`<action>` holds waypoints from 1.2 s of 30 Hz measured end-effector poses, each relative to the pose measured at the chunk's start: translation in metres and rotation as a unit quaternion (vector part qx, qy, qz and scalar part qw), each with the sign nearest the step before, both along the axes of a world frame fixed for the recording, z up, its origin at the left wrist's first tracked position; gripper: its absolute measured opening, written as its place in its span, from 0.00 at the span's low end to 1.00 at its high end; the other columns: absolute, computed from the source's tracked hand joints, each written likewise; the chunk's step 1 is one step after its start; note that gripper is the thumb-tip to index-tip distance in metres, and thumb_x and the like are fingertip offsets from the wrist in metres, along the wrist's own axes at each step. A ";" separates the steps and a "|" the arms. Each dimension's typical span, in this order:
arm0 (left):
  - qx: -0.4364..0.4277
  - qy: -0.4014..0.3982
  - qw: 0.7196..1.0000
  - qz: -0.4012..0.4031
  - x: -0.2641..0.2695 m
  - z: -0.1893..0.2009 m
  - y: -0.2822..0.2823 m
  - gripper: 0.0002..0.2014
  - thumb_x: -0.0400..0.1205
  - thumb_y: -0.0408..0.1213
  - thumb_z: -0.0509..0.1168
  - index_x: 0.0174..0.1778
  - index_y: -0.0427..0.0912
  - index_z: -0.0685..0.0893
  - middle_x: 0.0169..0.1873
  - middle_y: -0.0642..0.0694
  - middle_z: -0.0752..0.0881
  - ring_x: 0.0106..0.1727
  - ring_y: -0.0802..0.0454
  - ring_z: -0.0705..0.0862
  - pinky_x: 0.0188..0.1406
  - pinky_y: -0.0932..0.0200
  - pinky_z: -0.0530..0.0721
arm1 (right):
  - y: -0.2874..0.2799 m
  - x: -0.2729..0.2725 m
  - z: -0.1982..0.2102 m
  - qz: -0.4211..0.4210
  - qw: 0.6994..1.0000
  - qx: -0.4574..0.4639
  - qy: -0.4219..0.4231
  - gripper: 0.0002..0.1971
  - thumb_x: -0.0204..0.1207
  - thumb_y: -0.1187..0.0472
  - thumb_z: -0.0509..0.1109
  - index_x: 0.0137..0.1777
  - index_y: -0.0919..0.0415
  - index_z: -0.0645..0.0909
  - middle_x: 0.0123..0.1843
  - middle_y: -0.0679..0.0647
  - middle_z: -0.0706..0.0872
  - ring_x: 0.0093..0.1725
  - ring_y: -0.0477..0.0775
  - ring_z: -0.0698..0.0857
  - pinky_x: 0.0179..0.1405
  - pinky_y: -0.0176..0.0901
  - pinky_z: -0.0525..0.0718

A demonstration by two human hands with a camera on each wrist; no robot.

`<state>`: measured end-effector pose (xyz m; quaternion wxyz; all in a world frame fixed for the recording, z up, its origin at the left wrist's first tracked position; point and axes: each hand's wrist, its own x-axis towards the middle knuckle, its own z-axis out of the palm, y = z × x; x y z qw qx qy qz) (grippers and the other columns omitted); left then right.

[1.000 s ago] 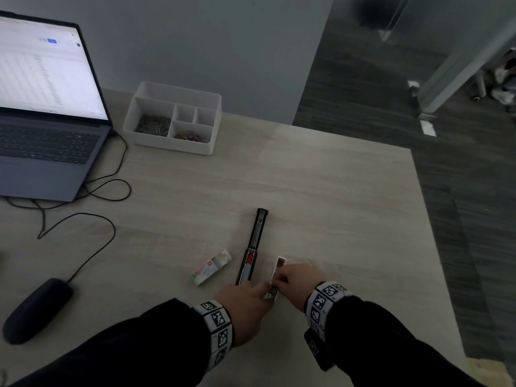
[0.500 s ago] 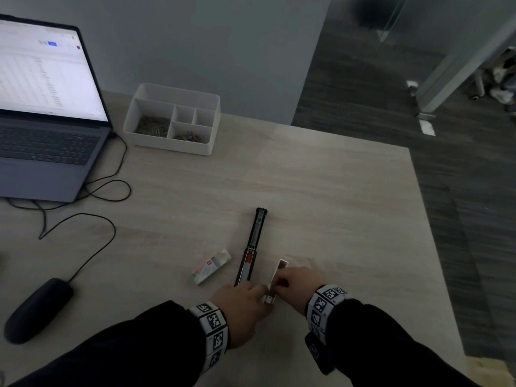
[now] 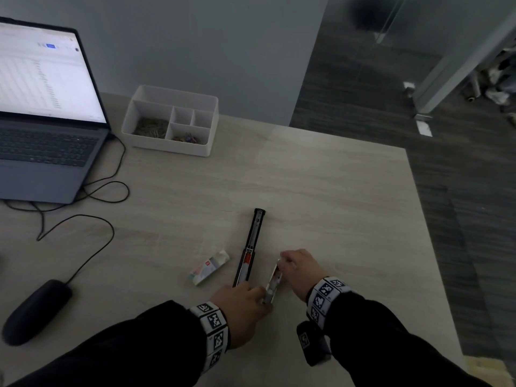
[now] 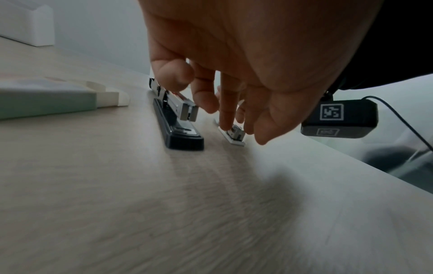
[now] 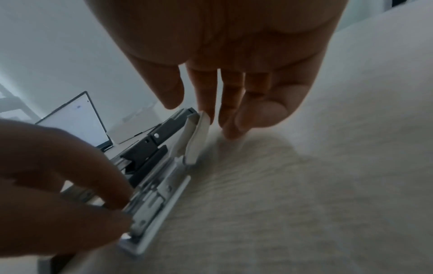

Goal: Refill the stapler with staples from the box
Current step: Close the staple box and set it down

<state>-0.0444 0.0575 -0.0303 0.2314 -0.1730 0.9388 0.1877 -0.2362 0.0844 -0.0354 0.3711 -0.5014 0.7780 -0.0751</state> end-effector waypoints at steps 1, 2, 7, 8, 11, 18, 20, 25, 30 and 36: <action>-0.001 -0.002 1.000 0.001 -0.001 0.000 0.000 0.25 0.79 0.40 0.57 0.74 0.54 0.69 0.70 0.44 0.72 0.63 0.37 0.74 0.51 0.42 0.79 | 0.000 0.001 -0.001 -0.009 1.000 -0.009 -0.012 0.13 0.83 0.53 0.61 0.59 0.56 0.83 0.60 0.55 0.84 0.61 0.57 0.82 0.64 0.50 0.79; -0.003 -0.003 1.000 0.001 -0.001 0.001 0.000 0.25 0.80 0.40 0.57 0.75 0.54 0.69 0.70 0.43 0.72 0.63 0.37 0.74 0.50 0.42 0.78 | 0.001 0.002 -0.001 -0.023 0.999 -0.024 -0.022 0.09 0.81 0.52 0.63 0.53 0.51 0.84 0.55 0.52 0.86 0.56 0.55 0.84 0.60 0.50 0.82; -0.008 -0.003 1.000 -0.001 -0.002 0.004 0.001 0.24 0.80 0.40 0.56 0.75 0.53 0.68 0.71 0.42 0.72 0.63 0.37 0.75 0.51 0.42 0.78 | 0.020 0.008 0.002 0.009 0.996 -0.079 -0.040 0.03 0.74 0.51 0.72 0.43 0.44 0.80 0.46 0.43 0.83 0.40 0.42 0.83 0.40 0.28 0.79; -0.003 -0.003 1.000 -0.002 -0.002 0.004 0.001 0.24 0.80 0.41 0.56 0.74 0.53 0.69 0.71 0.42 0.72 0.64 0.37 0.75 0.52 0.42 0.78 | 0.024 0.010 0.002 0.021 0.995 -0.088 -0.044 0.05 0.73 0.52 0.74 0.43 0.44 0.79 0.47 0.43 0.82 0.39 0.43 0.84 0.38 0.25 0.77; 0.017 0.020 1.000 -0.005 0.003 0.003 -0.002 0.21 0.80 0.43 0.55 0.71 0.54 0.74 0.67 0.43 0.75 0.63 0.38 0.77 0.53 0.43 0.79 | 0.032 0.014 -0.008 0.062 0.991 -0.101 -0.057 0.08 0.69 0.57 0.75 0.42 0.46 0.78 0.48 0.45 0.78 0.40 0.48 0.82 0.42 0.36 0.83; 0.087 0.110 0.969 0.204 0.023 -0.008 -0.038 0.16 0.81 0.49 0.55 0.57 0.55 0.86 0.54 0.54 0.88 0.57 0.52 0.84 0.59 0.54 0.81 | 0.033 0.021 -0.019 0.085 0.994 -0.062 -0.017 0.09 0.68 0.61 0.72 0.44 0.51 0.75 0.50 0.48 0.72 0.45 0.54 0.78 0.49 0.47 0.82; 0.094 0.132 0.944 0.287 0.031 -0.009 -0.048 0.15 0.79 0.49 0.57 0.52 0.54 0.87 0.46 0.55 0.88 0.50 0.54 0.85 0.53 0.57 0.81 | 0.027 0.019 -0.018 0.081 0.995 -0.064 -0.007 0.08 0.69 0.63 0.71 0.43 0.53 0.75 0.48 0.51 0.74 0.43 0.56 0.78 0.48 0.50 0.81; 0.126 0.152 0.867 0.457 0.047 -0.017 -0.065 0.08 0.80 0.44 0.64 0.44 0.50 0.90 0.41 0.51 0.90 0.45 0.51 0.87 0.49 0.58 0.84 | 0.014 0.013 -0.017 0.081 0.996 -0.046 0.004 0.13 0.68 0.62 0.76 0.41 0.53 0.73 0.45 0.50 0.74 0.43 0.57 0.77 0.45 0.47 0.78; 0.176 0.134 0.835 0.505 0.052 -0.027 -0.065 0.06 0.79 0.45 0.66 0.40 0.52 0.88 0.35 0.51 0.91 0.37 0.52 0.90 0.35 0.56 0.88 | 0.004 0.008 -0.013 0.100 0.994 -0.033 0.038 0.11 0.71 0.59 0.75 0.44 0.56 0.74 0.47 0.50 0.74 0.44 0.56 0.76 0.44 0.44 0.73; 0.176 0.121 0.855 0.472 0.044 -0.025 -0.062 0.10 0.77 0.50 0.67 0.51 0.52 0.87 0.38 0.56 0.87 0.39 0.57 0.87 0.31 0.66 0.82 | -0.008 0.006 -0.008 0.079 0.995 0.020 0.050 0.11 0.68 0.50 0.74 0.42 0.48 0.74 0.47 0.50 0.79 0.45 0.56 0.80 0.45 0.45 0.79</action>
